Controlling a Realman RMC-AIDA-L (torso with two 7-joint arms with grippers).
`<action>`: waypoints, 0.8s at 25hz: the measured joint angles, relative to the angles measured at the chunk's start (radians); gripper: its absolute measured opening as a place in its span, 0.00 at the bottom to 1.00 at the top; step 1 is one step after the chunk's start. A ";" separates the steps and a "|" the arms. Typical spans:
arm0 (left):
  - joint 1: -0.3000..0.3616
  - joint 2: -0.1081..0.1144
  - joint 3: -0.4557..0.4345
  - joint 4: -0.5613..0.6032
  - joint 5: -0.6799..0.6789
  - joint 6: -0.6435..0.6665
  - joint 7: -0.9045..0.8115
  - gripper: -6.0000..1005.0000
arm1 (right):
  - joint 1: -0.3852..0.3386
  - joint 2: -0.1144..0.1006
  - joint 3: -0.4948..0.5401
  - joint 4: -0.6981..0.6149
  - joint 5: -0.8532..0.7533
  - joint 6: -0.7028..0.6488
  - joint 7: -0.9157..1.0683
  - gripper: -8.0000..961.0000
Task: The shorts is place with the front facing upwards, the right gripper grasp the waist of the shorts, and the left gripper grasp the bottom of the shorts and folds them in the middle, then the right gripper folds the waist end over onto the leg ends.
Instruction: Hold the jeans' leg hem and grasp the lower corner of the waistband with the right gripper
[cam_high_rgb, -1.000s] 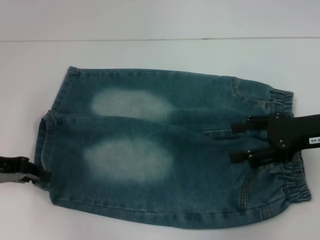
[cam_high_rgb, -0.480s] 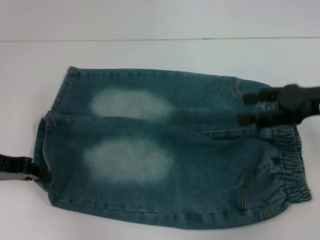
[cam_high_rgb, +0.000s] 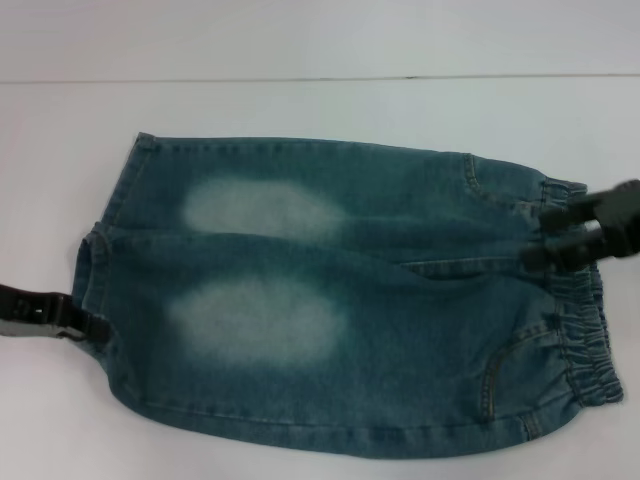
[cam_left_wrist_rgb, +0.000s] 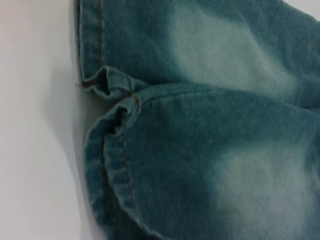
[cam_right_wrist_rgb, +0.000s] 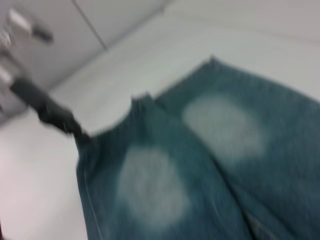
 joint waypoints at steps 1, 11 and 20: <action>-0.003 0.001 -0.001 0.000 0.000 -0.001 0.000 0.04 | 0.000 -0.001 0.000 -0.015 -0.026 -0.017 -0.007 0.99; -0.024 0.001 0.002 0.002 -0.001 -0.003 0.018 0.04 | 0.026 0.001 -0.008 -0.051 -0.284 -0.125 -0.099 0.99; -0.041 -0.004 -0.003 0.007 -0.007 -0.003 0.019 0.04 | 0.050 0.012 -0.069 -0.015 -0.433 -0.106 -0.102 0.99</action>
